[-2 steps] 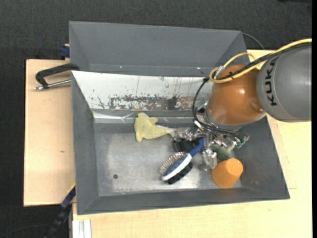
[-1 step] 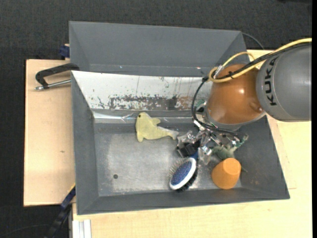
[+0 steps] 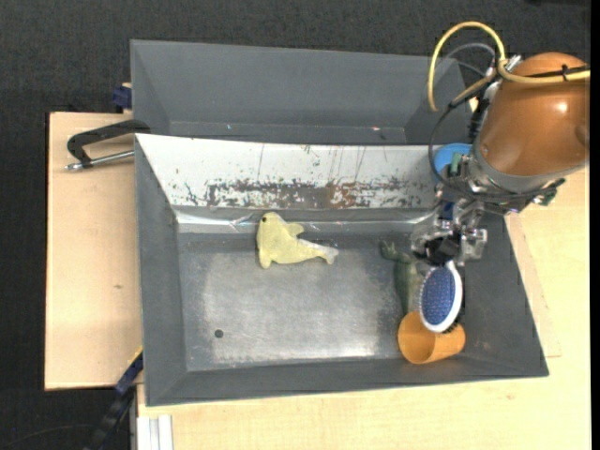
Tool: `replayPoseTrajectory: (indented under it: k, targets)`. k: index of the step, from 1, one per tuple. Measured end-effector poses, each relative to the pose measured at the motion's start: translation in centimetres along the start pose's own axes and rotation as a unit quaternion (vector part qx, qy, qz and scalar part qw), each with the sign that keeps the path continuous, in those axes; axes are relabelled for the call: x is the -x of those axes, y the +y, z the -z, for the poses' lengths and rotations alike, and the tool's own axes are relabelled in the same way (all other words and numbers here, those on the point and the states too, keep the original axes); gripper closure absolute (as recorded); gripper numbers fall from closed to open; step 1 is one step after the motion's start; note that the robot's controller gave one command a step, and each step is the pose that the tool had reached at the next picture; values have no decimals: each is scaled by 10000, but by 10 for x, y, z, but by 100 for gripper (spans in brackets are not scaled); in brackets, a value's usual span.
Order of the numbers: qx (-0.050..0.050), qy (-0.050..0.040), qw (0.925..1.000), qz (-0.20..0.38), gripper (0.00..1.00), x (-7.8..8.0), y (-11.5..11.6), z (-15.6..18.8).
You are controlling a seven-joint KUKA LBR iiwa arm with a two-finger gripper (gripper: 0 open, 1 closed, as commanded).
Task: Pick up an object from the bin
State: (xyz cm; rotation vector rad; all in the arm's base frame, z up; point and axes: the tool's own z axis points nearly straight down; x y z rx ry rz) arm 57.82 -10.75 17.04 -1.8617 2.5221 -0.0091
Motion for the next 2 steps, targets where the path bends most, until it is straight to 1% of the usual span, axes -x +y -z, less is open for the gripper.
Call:
replayPoseTrajectory:
  k: [1, 2]
  targets:
    - [-31, -12, 9899, -1415, 100, 5, -5, -59]
    - [-20, -13, 9909, -1344, 100, 10, 1, 61]
